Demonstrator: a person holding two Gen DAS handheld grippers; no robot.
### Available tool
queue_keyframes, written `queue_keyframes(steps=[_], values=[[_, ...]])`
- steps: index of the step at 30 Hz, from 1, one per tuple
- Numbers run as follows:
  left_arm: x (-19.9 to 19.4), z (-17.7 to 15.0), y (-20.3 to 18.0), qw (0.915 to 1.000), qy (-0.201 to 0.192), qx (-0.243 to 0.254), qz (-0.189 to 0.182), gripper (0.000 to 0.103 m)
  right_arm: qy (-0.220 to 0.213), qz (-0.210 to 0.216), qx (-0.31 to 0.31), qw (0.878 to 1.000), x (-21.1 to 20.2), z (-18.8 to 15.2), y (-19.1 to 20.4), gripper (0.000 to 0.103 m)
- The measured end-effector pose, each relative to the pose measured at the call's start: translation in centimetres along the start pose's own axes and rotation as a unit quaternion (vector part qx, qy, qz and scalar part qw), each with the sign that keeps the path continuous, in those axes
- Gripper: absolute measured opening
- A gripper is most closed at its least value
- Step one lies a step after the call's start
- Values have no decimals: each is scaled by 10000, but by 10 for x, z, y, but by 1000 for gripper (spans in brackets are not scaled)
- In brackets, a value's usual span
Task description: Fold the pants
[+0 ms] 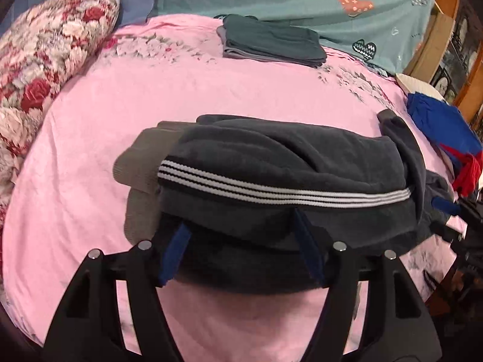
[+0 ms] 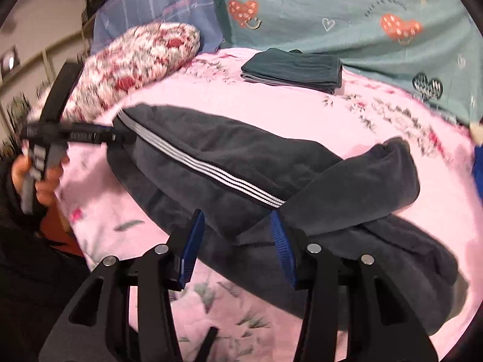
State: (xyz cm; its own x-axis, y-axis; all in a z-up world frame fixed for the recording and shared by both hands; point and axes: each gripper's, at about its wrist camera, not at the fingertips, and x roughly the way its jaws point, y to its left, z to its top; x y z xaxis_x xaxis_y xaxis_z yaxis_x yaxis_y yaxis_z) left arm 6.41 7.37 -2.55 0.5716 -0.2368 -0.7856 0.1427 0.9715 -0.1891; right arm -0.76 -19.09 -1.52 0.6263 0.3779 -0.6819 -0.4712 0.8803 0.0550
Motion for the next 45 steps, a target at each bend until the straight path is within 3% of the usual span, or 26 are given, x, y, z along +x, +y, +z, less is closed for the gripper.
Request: queue_keyframes(steps=[1, 2, 3, 5, 7, 10, 11, 13, 17, 19, 20, 21, 24, 25, 27, 29, 34, 40, 45], values=[[3, 1, 1, 10000, 26, -63, -23, 67, 10, -123, -150, 9998, 3, 0, 3, 47], [5, 3, 1, 9999, 53, -113, -51, 59, 9, -206, -246, 9995, 5, 0, 5, 47], [7, 4, 1, 9998, 95, -131, -112, 40, 9, -275, -329, 9991, 7, 1, 6, 47], [8, 4, -2, 9995, 177, -111, -237, 21, 34, -279, -455, 9986, 11, 3, 9, 47], [7, 3, -5, 9997, 137, -48, -174, 20, 83, -260, -543, 9982, 16, 5, 10, 45], [6, 2, -2, 9996, 138, -93, -224, 16, 664, -234, -514, 9962, 39, 0, 8, 19], [6, 2, -1, 9995, 140, -117, -241, 14, 758, -230, -425, 9960, 45, -4, 6, 16], [4, 2, -2, 9996, 117, -108, -231, 14, 708, -156, -219, 9971, 41, -4, 1, 1], [-4, 2, -6, 9998, 22, -20, -185, 14, 462, -23, 346, 9983, 18, 1, -11, 1], [-6, 2, -7, 9999, -5, 22, -152, 14, 388, -128, 603, 9973, 5, 3, -16, 43], [-6, 2, -7, 9999, -2, 24, -154, 14, 342, -234, 810, 9959, -2, 4, -20, 76], [-5, 1, -6, 9999, 3, 22, -156, 14, 270, -279, 945, 9948, -8, 3, -23, 88], [-5, 0, -5, 9998, 1, 0, -181, 14, 373, -449, 1215, 9909, -4, 1, -27, 88], [-5, 0, -4, 9998, -3, -3, -187, 14, 459, -466, 1263, 9898, 1, 0, -27, 84], [-4, -2, -5, 9998, -19, 15, -173, 14, 723, -482, 1609, 9831, 22, -5, -31, 65], [-3, -3, -5, 9998, -20, 26, -171, 14, 839, -360, 2013, 9753, 39, -9, -38, 35], [-4, -5, -5, 9998, -53, 52, -166, 15, 642, -396, 2032, 9762, 43, -7, -32, 14], [-12, 2, -3, 9996, -153, 89, -207, 15, 102, 232, 2462, 9689, 15, -2, -50, 12], [-43, 17, -7, 9988, -411, 177, -206, 15, -271, 484, 2599, 9640, -14, 14, -54, 12]])
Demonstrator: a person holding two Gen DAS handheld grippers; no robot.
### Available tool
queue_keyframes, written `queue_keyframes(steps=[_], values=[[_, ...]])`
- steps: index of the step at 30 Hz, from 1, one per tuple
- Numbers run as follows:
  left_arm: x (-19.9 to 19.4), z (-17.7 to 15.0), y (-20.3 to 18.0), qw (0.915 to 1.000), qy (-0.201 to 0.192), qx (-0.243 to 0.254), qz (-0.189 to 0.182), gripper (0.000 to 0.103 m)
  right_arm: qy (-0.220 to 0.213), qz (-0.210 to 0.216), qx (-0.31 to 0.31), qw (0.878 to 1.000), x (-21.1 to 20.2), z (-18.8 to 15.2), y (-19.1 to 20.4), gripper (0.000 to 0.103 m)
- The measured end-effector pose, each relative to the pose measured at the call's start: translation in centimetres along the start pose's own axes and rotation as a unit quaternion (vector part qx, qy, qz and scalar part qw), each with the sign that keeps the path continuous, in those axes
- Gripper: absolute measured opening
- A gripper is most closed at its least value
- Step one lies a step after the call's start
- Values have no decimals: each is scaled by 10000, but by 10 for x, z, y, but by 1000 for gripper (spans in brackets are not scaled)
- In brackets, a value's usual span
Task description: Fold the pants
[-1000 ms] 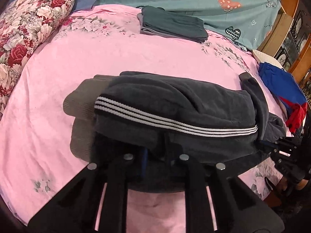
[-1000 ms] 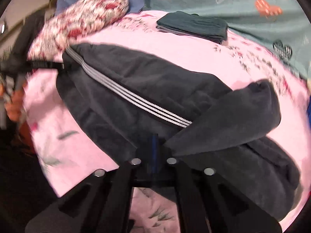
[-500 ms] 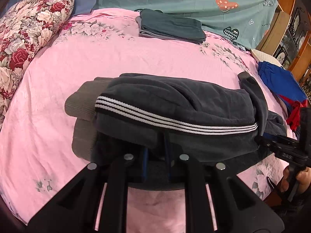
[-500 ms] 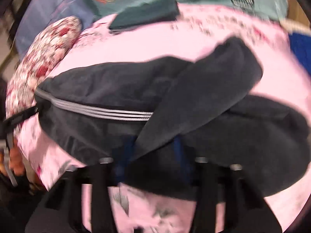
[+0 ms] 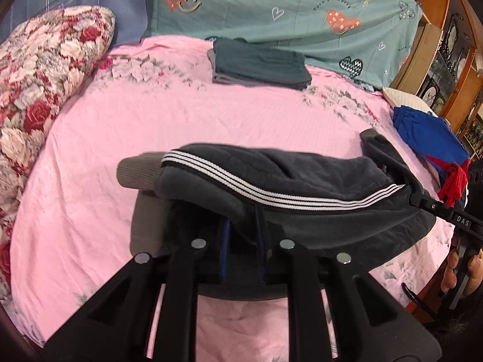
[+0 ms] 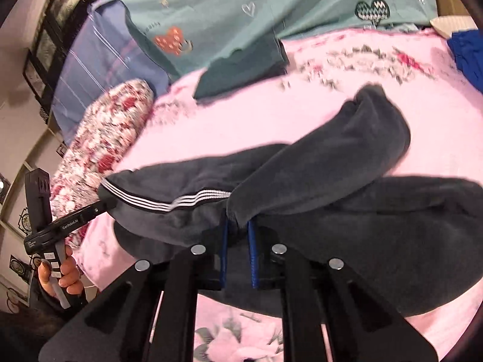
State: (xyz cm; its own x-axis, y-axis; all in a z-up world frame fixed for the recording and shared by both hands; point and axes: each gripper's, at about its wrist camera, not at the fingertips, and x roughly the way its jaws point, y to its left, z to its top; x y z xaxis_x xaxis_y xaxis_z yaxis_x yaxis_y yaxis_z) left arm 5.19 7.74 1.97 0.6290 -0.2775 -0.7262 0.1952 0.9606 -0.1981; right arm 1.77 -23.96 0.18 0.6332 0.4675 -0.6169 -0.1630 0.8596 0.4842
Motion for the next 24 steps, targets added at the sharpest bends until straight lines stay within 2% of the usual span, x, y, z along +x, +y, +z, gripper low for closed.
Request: queue_keyframes(steps=[4, 10, 14, 17, 21, 24], values=[[-11, -15, -5, 9998, 111, 131, 49, 15, 111, 117, -220, 9996, -13, -9, 12, 12], [10, -61, -1, 9982, 576, 132, 96, 15, 572, 75, -132, 9982, 0, -42, -4, 11], [12, -65, -2, 9988, 422, 153, 216, 16, 824, 16, 2, 9966, 17, -60, -20, 11], [9, -54, -8, 9990, 150, 238, 350, 34, 768, 45, -5, 9970, 16, -63, -19, 11], [16, -46, 0, 9990, 194, -13, 397, 54, 682, 81, -9, 9976, 10, -63, -20, 11], [17, -48, 12, 9990, 287, -293, 166, 57, 720, 66, -25, 9974, 11, -64, -21, 11]])
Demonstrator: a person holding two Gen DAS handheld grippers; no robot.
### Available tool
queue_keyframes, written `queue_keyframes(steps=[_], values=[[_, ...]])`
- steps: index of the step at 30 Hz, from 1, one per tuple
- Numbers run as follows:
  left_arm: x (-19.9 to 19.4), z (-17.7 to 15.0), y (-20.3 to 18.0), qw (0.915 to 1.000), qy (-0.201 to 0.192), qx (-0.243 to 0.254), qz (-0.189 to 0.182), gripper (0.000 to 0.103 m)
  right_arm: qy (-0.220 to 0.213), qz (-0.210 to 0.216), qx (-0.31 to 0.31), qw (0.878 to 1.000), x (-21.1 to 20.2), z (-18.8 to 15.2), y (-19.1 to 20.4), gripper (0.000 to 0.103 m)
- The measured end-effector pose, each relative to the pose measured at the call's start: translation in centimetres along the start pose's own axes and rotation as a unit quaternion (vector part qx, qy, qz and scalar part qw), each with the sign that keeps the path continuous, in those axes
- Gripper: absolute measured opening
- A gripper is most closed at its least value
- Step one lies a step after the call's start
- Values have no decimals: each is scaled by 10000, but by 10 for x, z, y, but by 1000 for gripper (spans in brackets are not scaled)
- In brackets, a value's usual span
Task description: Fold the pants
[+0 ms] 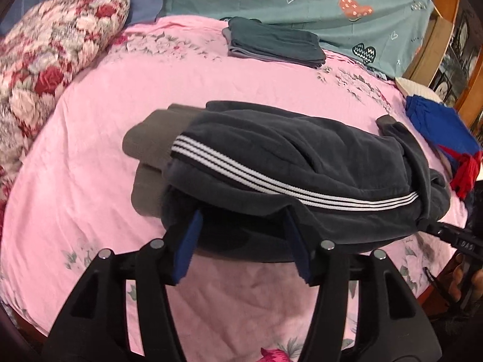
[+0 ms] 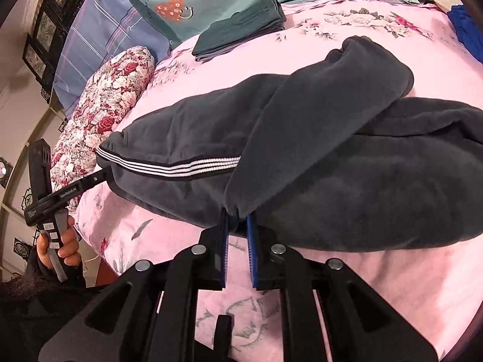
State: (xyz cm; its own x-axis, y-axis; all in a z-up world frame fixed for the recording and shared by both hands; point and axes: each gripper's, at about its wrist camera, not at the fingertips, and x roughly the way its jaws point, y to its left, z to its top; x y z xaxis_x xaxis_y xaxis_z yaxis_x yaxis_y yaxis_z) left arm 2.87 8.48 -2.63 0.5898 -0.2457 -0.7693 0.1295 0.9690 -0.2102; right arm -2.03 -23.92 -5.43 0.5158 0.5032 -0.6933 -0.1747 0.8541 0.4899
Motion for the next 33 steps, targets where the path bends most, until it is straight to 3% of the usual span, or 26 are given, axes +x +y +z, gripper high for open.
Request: queue_keyframes(steps=[9, 11, 12, 16, 19, 20, 21, 24, 30, 33], values=[[-7, 10, 19, 9943, 68, -845, -641, 58, 63, -26, -63, 10000, 1, -3, -1, 11], [-16, 12, 17, 9942, -32, -834, -674, 59, 67, -30, -65, 10000, 1, -4, -2, 11], [-18, 13, 15, 9948, -65, -783, -646, 65, 63, -37, -72, 9999, 1, -4, -1, 11], [-6, 18, 18, 9963, -12, -785, -355, 67, 68, -48, -114, 9999, 3, -3, 2, 11], [9, 25, 33, 9927, 34, -1138, -392, 52, 68, -29, -93, 9999, 4, -4, 1, 11], [14, 27, 35, 9914, 87, -1205, -510, 30, 66, -22, -79, 9999, 4, -4, 0, 11], [18, 28, 32, 9913, 132, -1184, -568, 20, 60, -20, -74, 10000, 4, -5, 0, 11], [9, 27, 17, 9958, -41, -843, -341, 15, -17, -10, -90, 10000, 1, -4, 1, 5], [-20, 18, 14, 9965, -170, -747, -327, 14, -220, 23, -256, 9994, -17, -1, 12, 3], [-12, 8, 16, 9975, -73, -677, -160, 14, -227, -76, -263, 9994, -19, 0, 7, 3]])
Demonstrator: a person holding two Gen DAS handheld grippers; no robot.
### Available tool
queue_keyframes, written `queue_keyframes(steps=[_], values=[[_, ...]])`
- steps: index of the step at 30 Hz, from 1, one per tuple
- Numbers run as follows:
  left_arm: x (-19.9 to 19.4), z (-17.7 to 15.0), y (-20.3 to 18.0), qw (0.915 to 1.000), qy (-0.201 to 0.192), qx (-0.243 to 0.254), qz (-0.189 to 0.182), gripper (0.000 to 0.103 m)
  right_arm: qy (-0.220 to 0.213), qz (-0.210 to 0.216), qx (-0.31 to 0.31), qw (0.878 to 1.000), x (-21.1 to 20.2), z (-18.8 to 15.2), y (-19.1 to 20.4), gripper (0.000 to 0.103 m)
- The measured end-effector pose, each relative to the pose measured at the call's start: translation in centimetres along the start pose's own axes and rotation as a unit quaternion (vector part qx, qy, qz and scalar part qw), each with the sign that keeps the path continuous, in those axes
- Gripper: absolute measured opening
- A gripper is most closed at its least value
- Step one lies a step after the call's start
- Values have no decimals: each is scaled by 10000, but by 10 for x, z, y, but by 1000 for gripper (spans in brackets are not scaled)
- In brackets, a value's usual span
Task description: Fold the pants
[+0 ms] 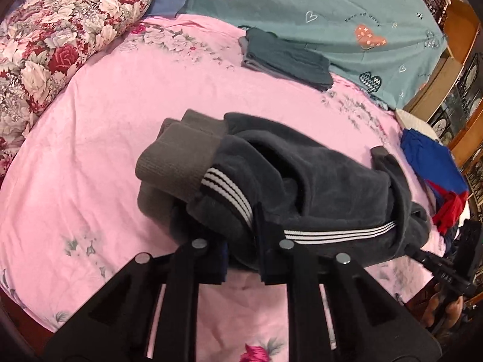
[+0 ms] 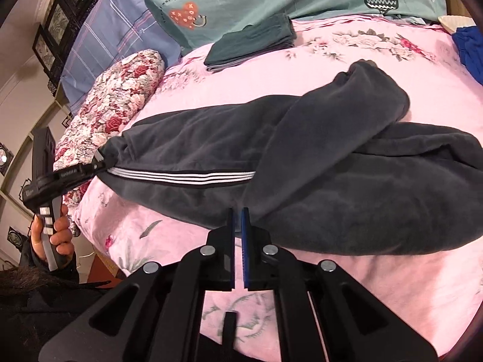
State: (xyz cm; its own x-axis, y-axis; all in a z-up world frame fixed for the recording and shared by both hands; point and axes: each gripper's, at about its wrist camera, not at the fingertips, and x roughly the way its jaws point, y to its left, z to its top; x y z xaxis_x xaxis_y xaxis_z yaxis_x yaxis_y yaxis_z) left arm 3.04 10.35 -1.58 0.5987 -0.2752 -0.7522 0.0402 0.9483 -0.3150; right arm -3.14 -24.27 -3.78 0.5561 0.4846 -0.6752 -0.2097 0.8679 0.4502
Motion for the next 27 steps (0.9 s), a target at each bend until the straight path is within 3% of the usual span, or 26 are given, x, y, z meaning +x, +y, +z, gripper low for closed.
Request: queue_keyframes(steps=[3, 7, 8, 9, 11, 14, 18, 22, 24, 27], values=[[18, -9, 8, 9997, 187, -56, 132, 17, 229, -80, 165, 9996, 15, -5, -11, 3], [3, -16, 1, 9994, 22, 236, 269, 28, 203, -134, 108, 9996, 11, -3, -9, 5], [-4, -17, -2, 9988, -16, 349, 330, 38, 99, -166, 66, 9998, 3, 2, -7, 10], [-15, -19, -5, 9980, -81, 473, 401, 46, -17, -230, 36, 9997, -6, 9, -7, 29], [-39, -22, -15, 9960, -203, 776, 403, 49, -235, -572, 17, 9981, -24, 24, -11, 59], [-70, -26, -44, 9884, -442, 1400, 378, 63, -462, -884, -25, 9950, -45, 57, -21, 61], [-66, -24, -108, 9752, -411, 2170, -109, 65, -296, -1293, 41, 9912, -45, 118, -44, 64], [-27, -31, -189, 9534, -244, 2876, -880, 65, 225, -1624, 247, 9862, -10, 172, -70, 70], [-5, -39, -220, 9453, -212, 3082, -1047, 65, 684, -1781, 282, 9812, 17, 190, -86, 71], [23, -42, -244, 9433, -92, 3115, -1147, 64, 1046, -1947, 306, 9748, 51, 208, -96, 71]])
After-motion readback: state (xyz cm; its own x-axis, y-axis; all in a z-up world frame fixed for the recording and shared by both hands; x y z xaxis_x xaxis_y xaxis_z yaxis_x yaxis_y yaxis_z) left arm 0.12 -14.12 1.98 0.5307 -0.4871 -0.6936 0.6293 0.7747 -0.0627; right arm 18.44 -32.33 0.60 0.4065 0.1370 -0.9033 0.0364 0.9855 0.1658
